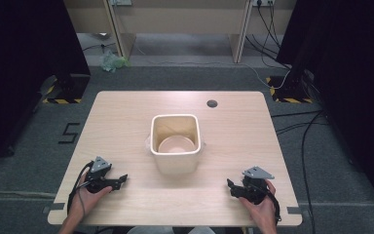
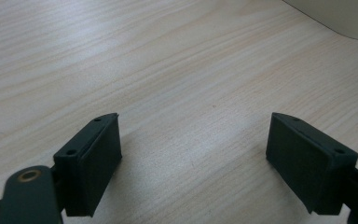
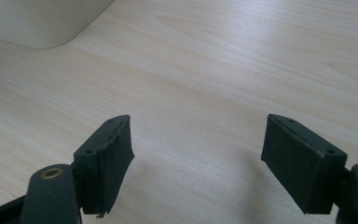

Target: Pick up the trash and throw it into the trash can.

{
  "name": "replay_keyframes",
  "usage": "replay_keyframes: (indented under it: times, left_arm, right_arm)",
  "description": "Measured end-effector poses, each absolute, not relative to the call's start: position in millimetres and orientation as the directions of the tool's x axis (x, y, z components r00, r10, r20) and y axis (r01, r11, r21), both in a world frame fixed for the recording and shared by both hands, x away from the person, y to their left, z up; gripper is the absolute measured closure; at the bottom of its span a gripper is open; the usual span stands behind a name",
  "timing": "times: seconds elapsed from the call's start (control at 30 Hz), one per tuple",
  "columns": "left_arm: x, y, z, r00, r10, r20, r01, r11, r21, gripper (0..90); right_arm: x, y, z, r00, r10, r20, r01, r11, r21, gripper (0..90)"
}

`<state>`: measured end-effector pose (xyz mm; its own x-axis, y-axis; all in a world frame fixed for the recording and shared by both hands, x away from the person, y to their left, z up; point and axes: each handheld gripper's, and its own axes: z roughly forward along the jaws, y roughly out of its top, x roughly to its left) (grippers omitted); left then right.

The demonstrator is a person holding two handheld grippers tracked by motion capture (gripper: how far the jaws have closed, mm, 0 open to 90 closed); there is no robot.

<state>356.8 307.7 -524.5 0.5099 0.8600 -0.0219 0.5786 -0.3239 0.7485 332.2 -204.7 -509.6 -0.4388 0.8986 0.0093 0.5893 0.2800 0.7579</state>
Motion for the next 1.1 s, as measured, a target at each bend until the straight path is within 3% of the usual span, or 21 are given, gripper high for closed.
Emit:
replay_keyframes:
  times: [1.1]
  left_arm:
    - [356.7, 307.6, -524.4, 0.509, 0.861, -0.021, 0.579, -0.324, 0.748, 17.2]
  right_arm:
    - [311.5, -210.2, -516.1, -0.427, 0.904, -0.012, 0.603, 0.295, 0.741, 23.3]
